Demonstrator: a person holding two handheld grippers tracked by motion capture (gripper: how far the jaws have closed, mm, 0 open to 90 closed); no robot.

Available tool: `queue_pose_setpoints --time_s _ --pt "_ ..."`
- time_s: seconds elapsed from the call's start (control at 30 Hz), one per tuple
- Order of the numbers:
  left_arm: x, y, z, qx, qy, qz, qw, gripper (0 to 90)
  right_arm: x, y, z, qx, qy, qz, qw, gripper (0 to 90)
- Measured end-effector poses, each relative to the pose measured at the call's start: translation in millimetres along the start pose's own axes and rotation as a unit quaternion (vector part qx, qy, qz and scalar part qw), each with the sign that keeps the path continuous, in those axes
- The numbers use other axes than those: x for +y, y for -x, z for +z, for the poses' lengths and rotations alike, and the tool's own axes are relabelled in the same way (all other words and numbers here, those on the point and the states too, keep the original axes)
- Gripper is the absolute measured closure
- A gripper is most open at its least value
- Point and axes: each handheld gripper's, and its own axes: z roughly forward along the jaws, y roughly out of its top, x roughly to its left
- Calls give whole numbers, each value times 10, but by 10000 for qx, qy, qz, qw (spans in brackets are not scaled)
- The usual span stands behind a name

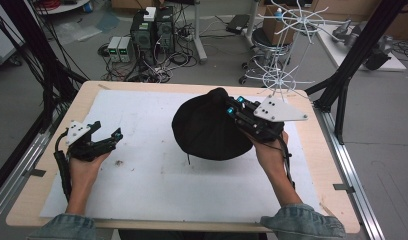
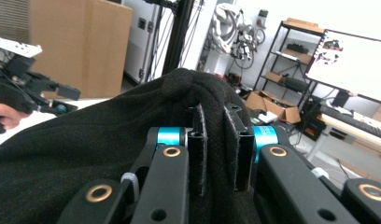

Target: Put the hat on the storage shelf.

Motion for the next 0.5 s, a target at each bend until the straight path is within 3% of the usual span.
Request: queue_pose_setpoints --time_s 0.27,0.5 --pt "-7 -11 -20 29 -2 -24 10000 194 130 0 -54 86 102 -112 9998 813" --pt "-67 -20 -132 90 -92 -1 9999 194 145 72 -169 188 197 39 9996 812"
